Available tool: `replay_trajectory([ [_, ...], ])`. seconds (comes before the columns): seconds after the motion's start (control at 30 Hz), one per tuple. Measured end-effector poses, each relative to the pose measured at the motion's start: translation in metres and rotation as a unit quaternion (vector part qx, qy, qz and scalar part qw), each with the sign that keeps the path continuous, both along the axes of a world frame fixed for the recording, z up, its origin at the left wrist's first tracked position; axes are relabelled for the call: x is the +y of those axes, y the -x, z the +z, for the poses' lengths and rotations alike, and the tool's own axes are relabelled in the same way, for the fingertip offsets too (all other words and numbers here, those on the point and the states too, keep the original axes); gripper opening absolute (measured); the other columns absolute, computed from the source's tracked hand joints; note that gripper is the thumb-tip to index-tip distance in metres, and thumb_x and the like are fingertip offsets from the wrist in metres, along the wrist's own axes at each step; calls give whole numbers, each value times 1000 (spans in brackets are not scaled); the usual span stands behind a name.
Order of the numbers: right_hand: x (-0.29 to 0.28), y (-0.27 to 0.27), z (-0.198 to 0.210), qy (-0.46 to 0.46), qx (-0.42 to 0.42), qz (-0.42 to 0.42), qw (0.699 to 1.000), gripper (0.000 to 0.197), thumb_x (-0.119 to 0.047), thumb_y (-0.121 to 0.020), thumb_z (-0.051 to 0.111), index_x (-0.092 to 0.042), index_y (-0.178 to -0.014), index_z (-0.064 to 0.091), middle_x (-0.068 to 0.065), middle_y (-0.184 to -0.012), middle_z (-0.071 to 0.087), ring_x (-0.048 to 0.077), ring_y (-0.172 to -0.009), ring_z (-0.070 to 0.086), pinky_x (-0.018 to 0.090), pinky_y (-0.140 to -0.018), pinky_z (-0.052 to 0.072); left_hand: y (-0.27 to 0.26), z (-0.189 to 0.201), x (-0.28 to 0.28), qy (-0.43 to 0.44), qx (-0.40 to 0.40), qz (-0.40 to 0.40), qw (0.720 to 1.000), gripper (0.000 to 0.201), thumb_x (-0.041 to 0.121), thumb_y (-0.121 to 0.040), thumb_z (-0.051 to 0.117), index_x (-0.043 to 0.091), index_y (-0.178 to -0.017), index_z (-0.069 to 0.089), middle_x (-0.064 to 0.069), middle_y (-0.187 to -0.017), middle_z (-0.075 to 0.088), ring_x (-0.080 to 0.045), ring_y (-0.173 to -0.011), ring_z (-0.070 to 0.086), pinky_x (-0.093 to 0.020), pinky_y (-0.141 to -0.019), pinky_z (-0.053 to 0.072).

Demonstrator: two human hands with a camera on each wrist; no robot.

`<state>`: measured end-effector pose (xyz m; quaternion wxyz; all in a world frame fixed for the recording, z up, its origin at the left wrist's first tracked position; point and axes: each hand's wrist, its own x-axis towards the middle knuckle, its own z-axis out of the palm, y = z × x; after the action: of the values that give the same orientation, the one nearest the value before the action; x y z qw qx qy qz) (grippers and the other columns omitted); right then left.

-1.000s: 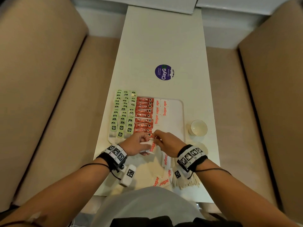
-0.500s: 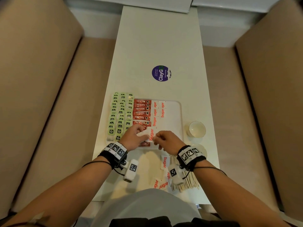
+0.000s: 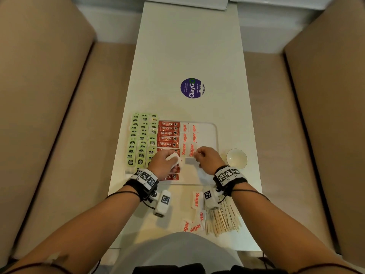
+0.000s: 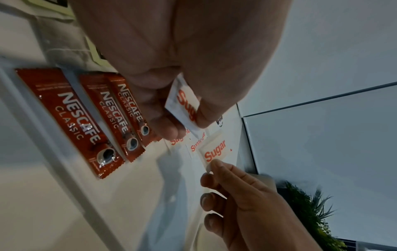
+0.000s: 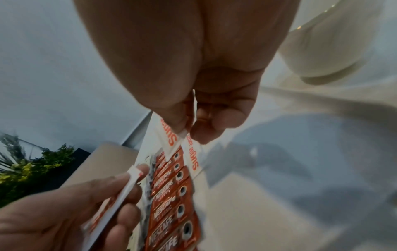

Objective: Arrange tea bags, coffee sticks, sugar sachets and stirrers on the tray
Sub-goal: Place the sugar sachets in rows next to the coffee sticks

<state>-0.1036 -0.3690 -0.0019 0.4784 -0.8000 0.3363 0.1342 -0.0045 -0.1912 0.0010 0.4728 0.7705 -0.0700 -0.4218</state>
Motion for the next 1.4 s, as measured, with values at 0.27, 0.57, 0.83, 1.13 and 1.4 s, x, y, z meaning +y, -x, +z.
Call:
replay_trajectory([
  [0.27,-18,-17,-23,73,96,-10,993,34,-28,-101,58,-10,-75,71,10,-94,75,26,-82,70,44,-83,60,-9,-15,-12,-25,-33,-69,997,33,12,-97,56,18,-129,62,-18,-101,72,-20,-63,63,-30,-60,54],
  [0.57,-22,-24,-30,63,122,-24,990,36,-27,-99,61,1,-80,73,12,-84,73,30,-82,71,40,-79,60,-8,-31,-25,-48,-40,-145,987,42,16,-97,58,12,-139,55,-1,-133,63,-28,-108,68,-34,-82,60],
  [0.83,-20,-28,-34,57,135,-26,989,36,-29,-96,63,2,-79,72,14,-83,75,30,-79,72,46,-80,62,-2,-37,-28,-43,-74,-177,981,51,11,-96,59,17,-145,45,7,-134,61,-14,-120,58,-36,-106,47],
  [1.13,-18,-29,-36,75,138,-22,987,30,-30,-97,63,-7,-79,69,7,-81,71,25,-75,68,35,-71,58,1,-44,-28,-33,-67,-167,983,54,11,-96,58,18,-147,42,6,-136,59,-14,-123,55,-41,-105,49],
  [1.4,-16,-23,-29,58,89,-35,994,31,-33,-99,62,-14,-75,61,5,-81,68,24,-76,63,38,-74,54,-2,-52,-24,-50,-69,-142,986,52,11,-100,56,14,-150,41,-3,-150,49,-19,-138,45,-33,-114,39],
])
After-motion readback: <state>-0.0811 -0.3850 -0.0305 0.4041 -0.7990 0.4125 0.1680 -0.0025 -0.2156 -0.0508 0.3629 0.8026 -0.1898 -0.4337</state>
